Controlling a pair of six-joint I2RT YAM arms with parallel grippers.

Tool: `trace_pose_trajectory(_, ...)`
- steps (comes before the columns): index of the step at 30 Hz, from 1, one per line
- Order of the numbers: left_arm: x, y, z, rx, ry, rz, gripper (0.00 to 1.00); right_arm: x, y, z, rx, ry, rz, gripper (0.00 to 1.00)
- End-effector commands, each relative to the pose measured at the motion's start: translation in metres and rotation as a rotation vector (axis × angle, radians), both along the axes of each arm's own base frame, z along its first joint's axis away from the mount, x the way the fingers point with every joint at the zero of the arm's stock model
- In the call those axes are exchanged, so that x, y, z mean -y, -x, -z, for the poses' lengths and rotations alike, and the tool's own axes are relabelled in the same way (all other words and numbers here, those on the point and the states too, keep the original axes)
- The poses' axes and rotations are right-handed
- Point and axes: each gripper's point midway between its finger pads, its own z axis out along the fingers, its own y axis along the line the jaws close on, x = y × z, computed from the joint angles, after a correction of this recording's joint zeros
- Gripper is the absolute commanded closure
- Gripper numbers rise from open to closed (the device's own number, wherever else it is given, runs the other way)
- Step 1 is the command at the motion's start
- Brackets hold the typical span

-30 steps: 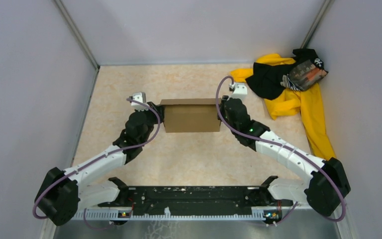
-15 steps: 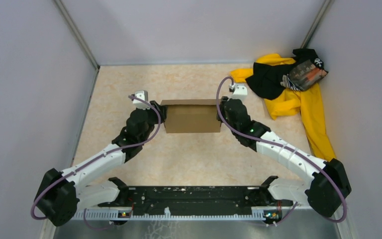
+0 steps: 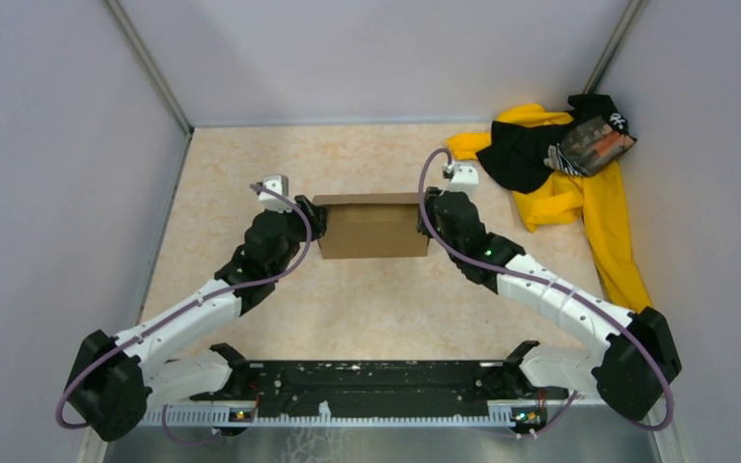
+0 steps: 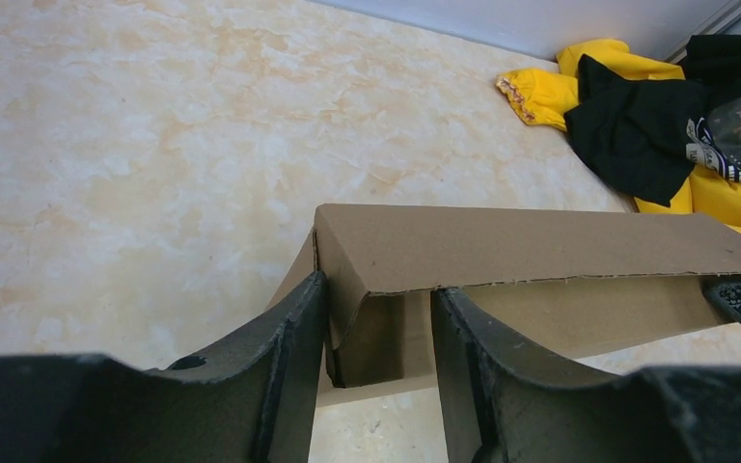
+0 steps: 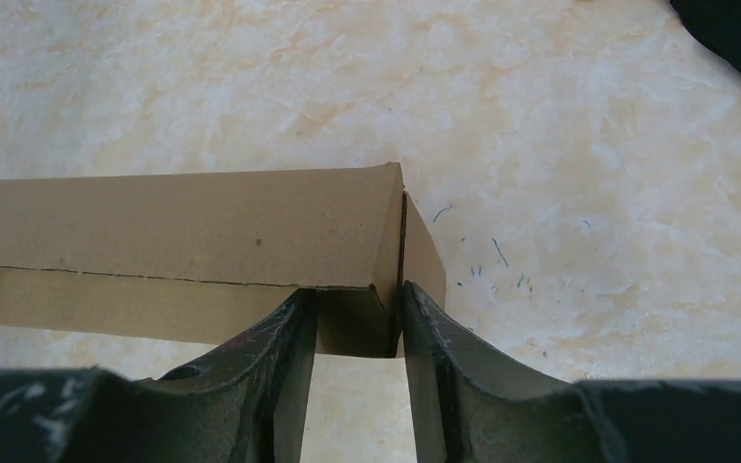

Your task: Fold the paper box

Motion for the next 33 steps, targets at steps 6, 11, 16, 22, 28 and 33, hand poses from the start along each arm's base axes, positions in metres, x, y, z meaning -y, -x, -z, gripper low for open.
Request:
trace_pose_trajectory(6, -0.018, 0.068, 0.122, -0.419, -0.256, 0.111, 0.45, -0.001, 0.039, 0.054, -0.221, 0.11, -0.094, 0.58)
trace_pose_trajectory(11, -0.019, 0.067, 0.12, -0.415, -0.262, 0.109, 0.44, 0.001, 0.038, 0.052, -0.215, 0.11, -0.09, 0.57)
trace_pose_trajectory(16, -0.019, 0.067, 0.118, -0.41, -0.264, 0.104, 0.44, 0.002, 0.039, 0.048, -0.206, 0.107, -0.089, 0.57)
trace_pose_trajectory(22, -0.02, 0.066, 0.119, -0.412, -0.268, 0.1, 0.44, 0.003, 0.041, 0.036, -0.177, 0.089, -0.098, 0.53)
trace_pose_trajectory(28, -0.02, 0.065, 0.12, -0.414, -0.27, 0.096, 0.44, 0.008, 0.043, 0.019, -0.141, 0.077, -0.096, 0.51)
trace_pose_trajectory(33, -0.018, 0.064, 0.119, -0.413, -0.267, 0.1, 0.44, 0.007, 0.043, 0.016, -0.138, 0.076, -0.105, 0.49)
